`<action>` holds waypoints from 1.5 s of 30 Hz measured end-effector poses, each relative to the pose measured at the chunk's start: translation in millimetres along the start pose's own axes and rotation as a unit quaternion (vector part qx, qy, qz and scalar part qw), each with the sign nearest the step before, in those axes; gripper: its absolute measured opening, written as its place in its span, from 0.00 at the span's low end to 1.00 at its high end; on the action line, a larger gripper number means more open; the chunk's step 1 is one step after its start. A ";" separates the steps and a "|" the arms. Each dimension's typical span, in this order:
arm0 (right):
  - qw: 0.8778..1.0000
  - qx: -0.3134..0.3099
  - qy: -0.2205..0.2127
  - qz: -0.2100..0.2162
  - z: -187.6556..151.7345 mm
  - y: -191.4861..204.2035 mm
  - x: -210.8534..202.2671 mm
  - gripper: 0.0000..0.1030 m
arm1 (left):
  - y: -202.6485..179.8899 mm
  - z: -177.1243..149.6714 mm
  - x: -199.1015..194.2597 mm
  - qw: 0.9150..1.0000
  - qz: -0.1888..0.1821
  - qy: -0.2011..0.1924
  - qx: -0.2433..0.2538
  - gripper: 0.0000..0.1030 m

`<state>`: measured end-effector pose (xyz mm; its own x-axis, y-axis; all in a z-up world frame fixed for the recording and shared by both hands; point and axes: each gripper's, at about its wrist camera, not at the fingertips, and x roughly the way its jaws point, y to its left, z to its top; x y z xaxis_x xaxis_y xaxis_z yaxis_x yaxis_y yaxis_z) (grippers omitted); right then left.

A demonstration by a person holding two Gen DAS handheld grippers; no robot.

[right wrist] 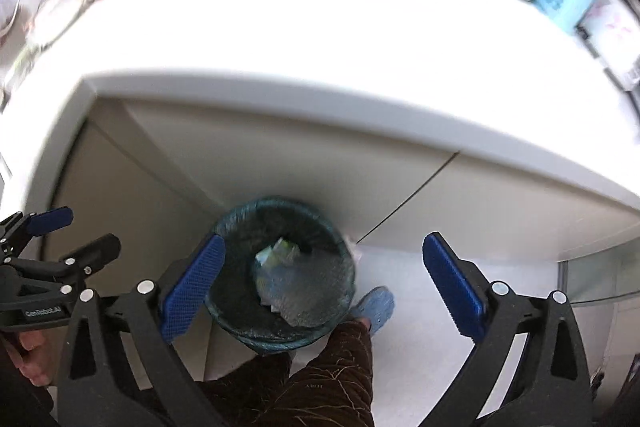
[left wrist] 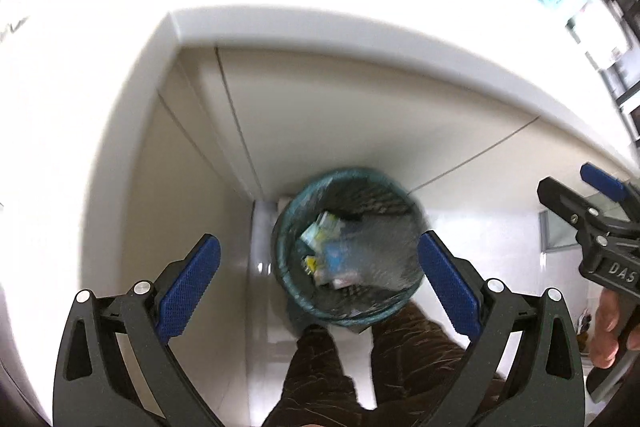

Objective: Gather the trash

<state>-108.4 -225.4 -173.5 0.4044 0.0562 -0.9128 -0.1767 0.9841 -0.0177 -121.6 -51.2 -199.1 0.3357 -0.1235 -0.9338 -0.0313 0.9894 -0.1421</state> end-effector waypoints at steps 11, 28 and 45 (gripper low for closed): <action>0.998 0.049 -0.040 -0.009 30.7 -17.9 -127.7 0.92 | -23.0 40.7 -131.4 0.999 0.018 -0.046 0.017 0.94; 0.996 0.077 -0.034 -0.011 7.6 -16.7 -179.4 0.92 | -34.7 28.1 -170.5 0.998 0.015 -0.050 0.041 0.94; 0.997 0.073 -0.030 -0.018 8.7 -12.2 -179.9 0.92 | -36.9 21.6 -167.3 0.998 0.003 -0.046 0.044 0.94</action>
<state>-171.2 -246.0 -5.5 0.4614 0.0264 -0.8868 -0.0305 0.9994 0.0139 -156.2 -65.4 -30.6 0.4200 -0.1141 -0.9003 0.0484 0.9935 -0.1033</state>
